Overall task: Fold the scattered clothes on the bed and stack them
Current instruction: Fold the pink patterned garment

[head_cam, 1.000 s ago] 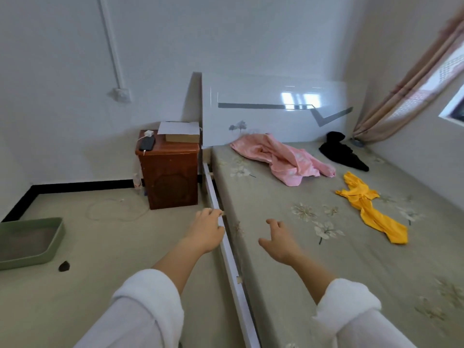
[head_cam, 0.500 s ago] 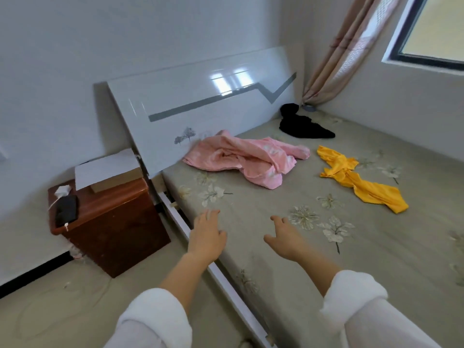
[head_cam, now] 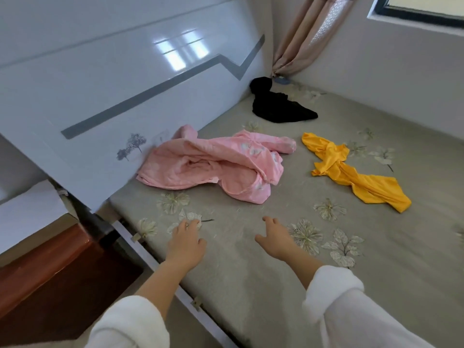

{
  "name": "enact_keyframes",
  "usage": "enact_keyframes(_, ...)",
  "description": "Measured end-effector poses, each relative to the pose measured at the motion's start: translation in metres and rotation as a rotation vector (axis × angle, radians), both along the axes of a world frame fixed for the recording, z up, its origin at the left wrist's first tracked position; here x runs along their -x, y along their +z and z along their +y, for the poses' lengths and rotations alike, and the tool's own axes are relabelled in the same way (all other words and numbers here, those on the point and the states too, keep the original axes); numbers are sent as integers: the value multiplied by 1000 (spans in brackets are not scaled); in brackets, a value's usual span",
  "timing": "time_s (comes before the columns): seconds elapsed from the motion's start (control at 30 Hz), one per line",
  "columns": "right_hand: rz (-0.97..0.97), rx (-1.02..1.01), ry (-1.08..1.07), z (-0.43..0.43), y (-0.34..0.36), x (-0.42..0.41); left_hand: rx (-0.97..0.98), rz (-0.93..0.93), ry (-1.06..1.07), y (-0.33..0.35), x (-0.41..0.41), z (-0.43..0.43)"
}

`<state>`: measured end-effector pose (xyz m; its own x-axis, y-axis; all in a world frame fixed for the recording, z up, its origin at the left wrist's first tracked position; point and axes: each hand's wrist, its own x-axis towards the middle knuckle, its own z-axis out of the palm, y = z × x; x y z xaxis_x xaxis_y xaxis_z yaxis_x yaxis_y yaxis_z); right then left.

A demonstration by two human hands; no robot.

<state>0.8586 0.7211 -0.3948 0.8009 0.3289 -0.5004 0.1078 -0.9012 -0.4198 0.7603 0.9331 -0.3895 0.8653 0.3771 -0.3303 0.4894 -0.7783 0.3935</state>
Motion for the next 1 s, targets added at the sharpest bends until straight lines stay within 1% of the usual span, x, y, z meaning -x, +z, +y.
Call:
enact_keyframes(0.2, 42, 75, -34, 48, -42, -73, 91, 118, -45, -54, -71, 51)
enact_keyframes(0.33, 30, 89, -109, 79, -79, -120, 112, 197, -134, -98, -118, 87)
enact_keyframes(0.4, 2, 132, -124, 94, -96, -140, 117, 217, -169, -116, -144, 106)
enact_keyframes(0.5, -117, 281, 2, 114, -121, -166, 110, 255, -181, -140, -181, 129)
enact_keyframes(0.6, -199, 458, 204, 130, -140, -190, 188, 247, -118, -160, -212, 138)
enact_keyframes(0.67, -254, 603, 332, 135, -149, -205, 301, 258, -16, -170, -226, 137)
enact_keyframes(0.73, -285, 702, 449, 133, -157, -217, 443, 286, 127, -182, -238, 135)
enact_keyframes(0.77, -278, 712, 476, 132, -161, -222, 534, 308, 223, -188, -243, 135)
enact_keyframes(0.8, -263, 681, 464, 130, -166, -225, 667, 310, 361, -194, -249, 132)
enact_keyframes(0.87, -183, 535, 337, 128, -168, -224, 1000, 286, 693, -198, -261, 125)
enact_keyframes(0.9, -140, 452, 236, 128, -165, -220, 1116, 266, 820, -199, -265, 122)
enact_keyframes(0.93, -111, 379, 129, 127, -162, -213, 1172, 243, 885, -201, -268, 118)
enact_keyframes(1.0, -88, 282, -62, 120, -153, -193, 1205, 199, 930, -201, -271, 111)
